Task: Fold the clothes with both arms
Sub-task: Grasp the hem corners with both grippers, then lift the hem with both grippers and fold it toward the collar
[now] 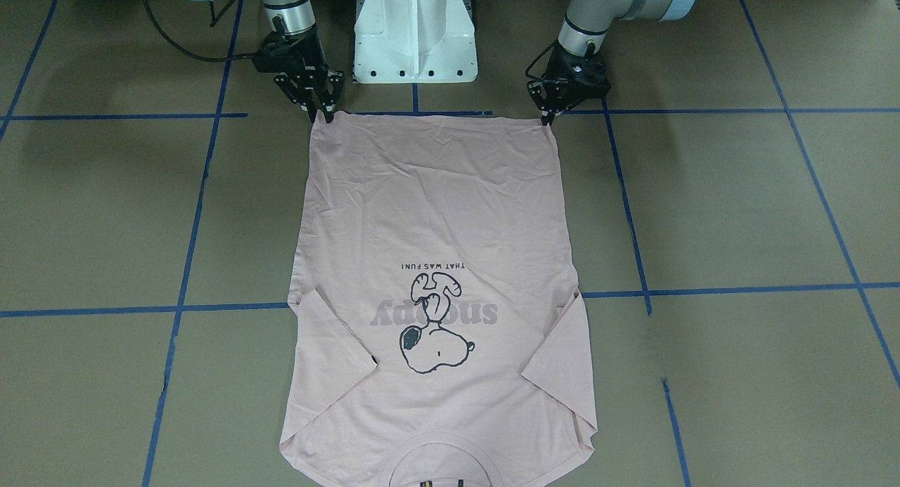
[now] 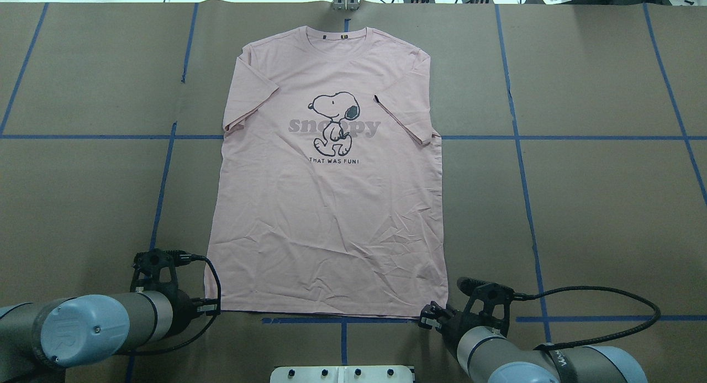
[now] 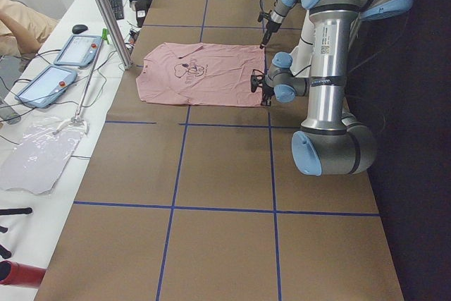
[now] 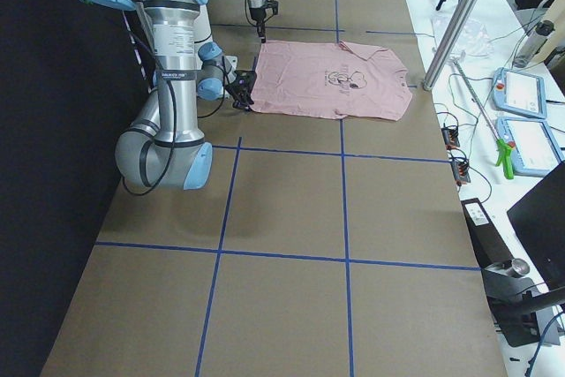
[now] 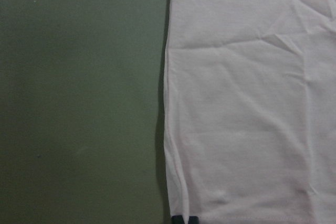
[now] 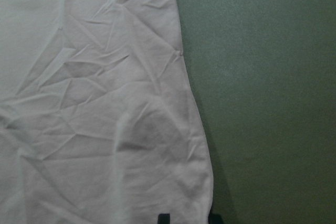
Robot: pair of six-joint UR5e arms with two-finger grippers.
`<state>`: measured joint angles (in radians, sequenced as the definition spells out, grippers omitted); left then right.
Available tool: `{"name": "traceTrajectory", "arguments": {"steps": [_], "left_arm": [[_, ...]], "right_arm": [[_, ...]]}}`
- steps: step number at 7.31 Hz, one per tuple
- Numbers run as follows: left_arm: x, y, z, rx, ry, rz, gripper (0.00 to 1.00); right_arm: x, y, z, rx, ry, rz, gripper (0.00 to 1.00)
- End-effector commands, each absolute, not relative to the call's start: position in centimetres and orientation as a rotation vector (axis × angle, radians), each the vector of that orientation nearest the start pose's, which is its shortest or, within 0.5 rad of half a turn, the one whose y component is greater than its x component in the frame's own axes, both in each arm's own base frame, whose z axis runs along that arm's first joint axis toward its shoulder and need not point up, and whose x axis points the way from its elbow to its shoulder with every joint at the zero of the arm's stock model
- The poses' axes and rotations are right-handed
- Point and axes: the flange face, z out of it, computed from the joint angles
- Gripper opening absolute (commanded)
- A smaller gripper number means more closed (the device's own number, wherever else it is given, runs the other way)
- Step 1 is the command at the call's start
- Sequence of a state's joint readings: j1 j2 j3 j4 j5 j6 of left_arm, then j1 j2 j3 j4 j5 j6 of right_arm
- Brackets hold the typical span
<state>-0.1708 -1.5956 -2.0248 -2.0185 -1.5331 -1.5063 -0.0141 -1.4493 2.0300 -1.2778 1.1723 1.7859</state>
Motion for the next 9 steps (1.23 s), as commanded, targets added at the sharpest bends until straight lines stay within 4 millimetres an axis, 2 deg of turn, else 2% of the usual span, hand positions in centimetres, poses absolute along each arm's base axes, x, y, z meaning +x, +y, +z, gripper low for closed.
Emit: {"name": "traceTrajectory", "arguments": {"steps": [1,3,4,5,6,7,9], "left_arm": [[47.0,-21.9,38.5,0.139,0.922,-0.112,0.0],[47.1,-21.8,37.5,0.14,0.941,-0.105,0.0],[46.6,-21.8,36.3,0.139,0.963,-0.098,0.0],[45.3,-21.7,34.4,0.107,1.002,-0.087,0.0],[43.1,-21.3,31.1,0.107,1.026,-0.066,0.0],[39.2,-20.7,26.2,0.095,1.038,0.004,0.0],[29.1,-20.3,16.2,0.025,1.119,0.021,0.0]], "right_arm": [[-51.6,-16.4,35.3,0.275,-0.901,0.361,0.0],[-51.3,-16.4,35.0,0.31,-0.908,0.369,0.0],[-49.5,-16.6,33.6,0.309,-0.91,0.358,0.0],[-46.0,-16.4,30.4,0.287,-0.885,0.318,0.0],[-42.6,-16.2,27.0,0.249,-0.881,0.298,0.0],[-39.4,-16.0,24.3,0.22,-0.9,0.279,0.0],[-31.9,-15.1,19.9,0.148,-0.929,0.226,0.0]]}}
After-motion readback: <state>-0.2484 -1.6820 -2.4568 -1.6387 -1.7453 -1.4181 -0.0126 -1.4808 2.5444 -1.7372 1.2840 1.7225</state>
